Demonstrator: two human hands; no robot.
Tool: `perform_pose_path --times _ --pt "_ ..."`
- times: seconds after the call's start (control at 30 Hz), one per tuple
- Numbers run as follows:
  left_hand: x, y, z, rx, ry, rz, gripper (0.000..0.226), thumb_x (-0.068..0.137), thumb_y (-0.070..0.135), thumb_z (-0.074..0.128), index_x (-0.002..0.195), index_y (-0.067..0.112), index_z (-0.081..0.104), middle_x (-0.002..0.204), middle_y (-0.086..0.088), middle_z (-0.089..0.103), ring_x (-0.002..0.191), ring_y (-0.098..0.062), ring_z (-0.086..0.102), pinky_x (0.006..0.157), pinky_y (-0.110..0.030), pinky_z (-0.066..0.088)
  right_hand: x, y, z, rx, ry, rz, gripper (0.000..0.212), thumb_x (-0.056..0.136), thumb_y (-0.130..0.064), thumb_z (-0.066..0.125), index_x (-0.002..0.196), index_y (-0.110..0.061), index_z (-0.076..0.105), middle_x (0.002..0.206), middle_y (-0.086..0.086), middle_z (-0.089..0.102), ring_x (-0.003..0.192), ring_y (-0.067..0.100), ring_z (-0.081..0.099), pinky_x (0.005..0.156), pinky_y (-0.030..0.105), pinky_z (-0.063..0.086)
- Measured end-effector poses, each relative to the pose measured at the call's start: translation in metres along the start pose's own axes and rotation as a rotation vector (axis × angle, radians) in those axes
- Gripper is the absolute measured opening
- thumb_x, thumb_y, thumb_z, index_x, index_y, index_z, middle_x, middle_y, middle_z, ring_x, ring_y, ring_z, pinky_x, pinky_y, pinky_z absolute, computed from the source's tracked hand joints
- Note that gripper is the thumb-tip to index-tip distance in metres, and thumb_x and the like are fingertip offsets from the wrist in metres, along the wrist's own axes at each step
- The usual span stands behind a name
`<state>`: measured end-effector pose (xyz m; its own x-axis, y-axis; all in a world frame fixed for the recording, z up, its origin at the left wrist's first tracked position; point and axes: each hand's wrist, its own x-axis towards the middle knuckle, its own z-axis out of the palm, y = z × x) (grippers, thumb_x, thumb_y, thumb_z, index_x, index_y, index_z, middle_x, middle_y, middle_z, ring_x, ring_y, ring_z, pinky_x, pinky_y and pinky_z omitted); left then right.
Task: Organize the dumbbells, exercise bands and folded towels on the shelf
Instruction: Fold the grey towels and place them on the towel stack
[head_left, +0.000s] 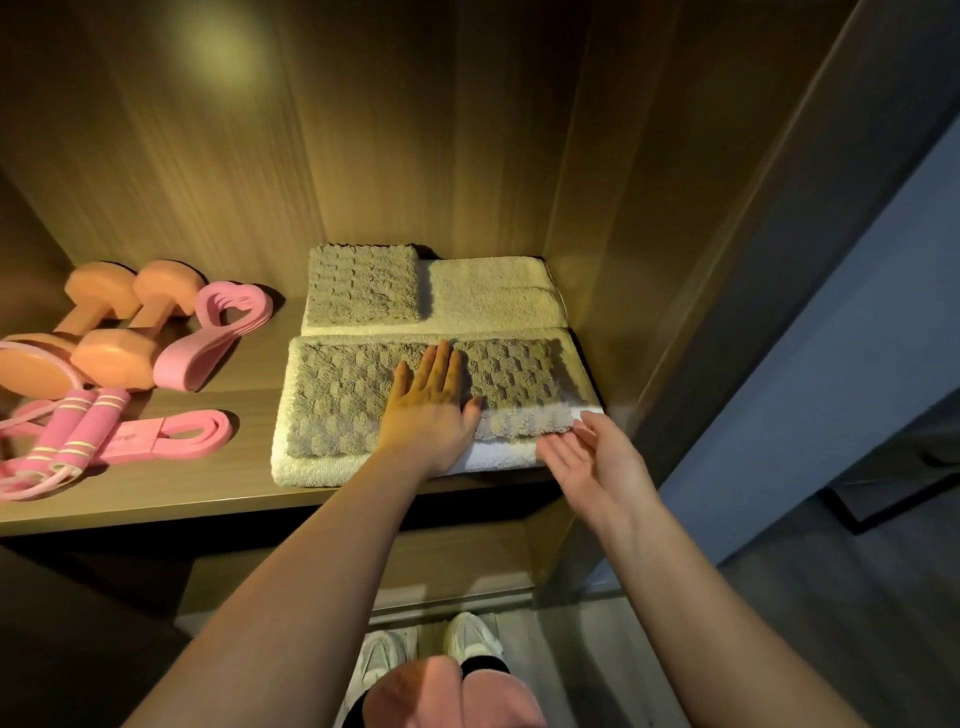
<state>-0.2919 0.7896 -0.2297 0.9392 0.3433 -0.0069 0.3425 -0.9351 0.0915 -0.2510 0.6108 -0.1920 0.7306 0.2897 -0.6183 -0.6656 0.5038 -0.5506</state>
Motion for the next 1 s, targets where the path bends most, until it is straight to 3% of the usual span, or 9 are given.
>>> perform_pose_path --times 0.1,0.2,0.33,0.43,0.5,0.57,0.67,0.83,1.0 --pt "0.001 -0.001 0.000 -0.008 0.009 0.007 0.067 0.101 0.051 0.007 0.152 0.014 -0.014 0.160 -0.005 -0.020 0.148 -0.018 -0.017 0.122 -0.044 -0.005 0.002 0.003 0.015 -0.014 -0.028 0.033 0.042 0.095 -0.014 0.061 0.133 0.001 0.049 0.142 0.023 0.044 0.132 0.036 0.045 0.102 0.042 0.045" --pt "0.000 -0.001 0.002 -0.010 0.014 0.014 0.067 0.101 0.051 0.007 0.152 0.014 -0.014 0.160 -0.005 -0.020 0.148 -0.019 -0.017 0.122 -0.044 -0.006 0.009 0.005 0.023 -0.220 0.002 -0.025 0.011 0.092 -0.011 0.065 0.100 -0.005 0.061 0.121 0.018 0.059 0.104 0.026 0.060 0.088 0.034 0.054" --pt "0.002 -0.005 -0.009 -0.128 0.010 0.029 0.068 0.101 0.049 0.023 0.156 0.015 0.000 0.163 -0.004 -0.006 0.150 -0.018 -0.005 0.122 -0.044 -0.004 0.008 0.008 0.030 -0.603 0.017 -0.260 0.017 0.093 -0.016 0.064 0.103 -0.004 0.065 0.097 0.013 0.063 0.078 0.018 0.058 0.068 0.027 0.052" --pt "0.001 -0.006 -0.034 -0.517 0.039 -0.131 0.043 0.100 0.030 0.043 0.140 0.015 0.046 0.128 -0.007 0.057 0.113 -0.020 0.058 0.112 -0.047 0.036 -0.001 0.008 0.035 -0.829 -0.102 -0.455 0.020 0.092 -0.020 0.062 0.099 -0.001 0.063 0.088 0.009 0.061 0.080 0.018 0.055 0.068 0.028 0.045" --pt "-0.002 -0.006 -0.050 -0.914 0.046 -0.341 0.024 0.100 0.023 0.049 0.117 0.010 0.059 0.101 -0.008 0.067 0.084 -0.018 0.065 0.090 -0.041 0.055 -0.009 0.009 0.043 -0.950 -0.206 -0.524 0.012 0.093 -0.020 0.061 0.093 -0.008 0.064 0.082 0.003 0.061 0.077 0.014 0.055 0.065 0.025 0.043" --pt "-0.003 -0.007 -0.066 -1.339 -0.083 -0.434 0.031 0.100 0.030 0.050 0.113 0.003 0.058 0.097 -0.008 0.070 0.084 -0.020 0.068 0.084 -0.036 0.057 -0.014 0.012 0.052 -1.053 -0.323 -0.586 0.008 0.094 -0.019 0.060 0.089 -0.015 0.064 0.080 -0.004 0.061 0.073 0.006 0.056 0.062 0.017 0.042" --pt "-0.007 -0.020 -0.085 -1.646 -0.261 -0.416 0.041 0.097 0.038 0.052 0.113 0.002 0.060 0.091 -0.010 0.069 0.072 -0.021 0.067 0.061 -0.030 0.057 -0.016 0.020 0.061 -1.175 -0.514 -0.630 0.015 0.096 -0.021 0.056 0.100 -0.020 0.070 0.095 -0.010 0.068 0.087 -0.004 0.061 0.077 0.015 0.047" --pt "-0.016 -0.056 -0.090 -1.649 -0.150 -0.489 0.015 0.096 0.012 0.053 0.102 -0.001 0.058 0.086 -0.010 0.066 0.061 -0.015 0.065 0.055 -0.023 0.054 -0.013 0.026 0.068 -1.254 -0.634 -0.641 0.031 0.100 -0.024 0.049 0.128 -0.023 0.062 0.125 -0.016 0.060 0.118 -0.001 0.052 0.100 0.018 0.039" --pt "-0.034 -0.103 -0.088 -1.573 -0.004 -0.443 0.051 0.098 0.012 0.050 0.146 0.004 0.035 0.075 -0.001 0.070 0.061 -0.013 0.065 0.053 -0.026 0.053 -0.001 0.039 0.070 -1.472 -0.710 -0.705 0.042 0.100 -0.032 0.050 0.142 -0.027 0.048 0.150 -0.012 0.041 0.138 0.004 0.035 0.108 0.022 0.030"
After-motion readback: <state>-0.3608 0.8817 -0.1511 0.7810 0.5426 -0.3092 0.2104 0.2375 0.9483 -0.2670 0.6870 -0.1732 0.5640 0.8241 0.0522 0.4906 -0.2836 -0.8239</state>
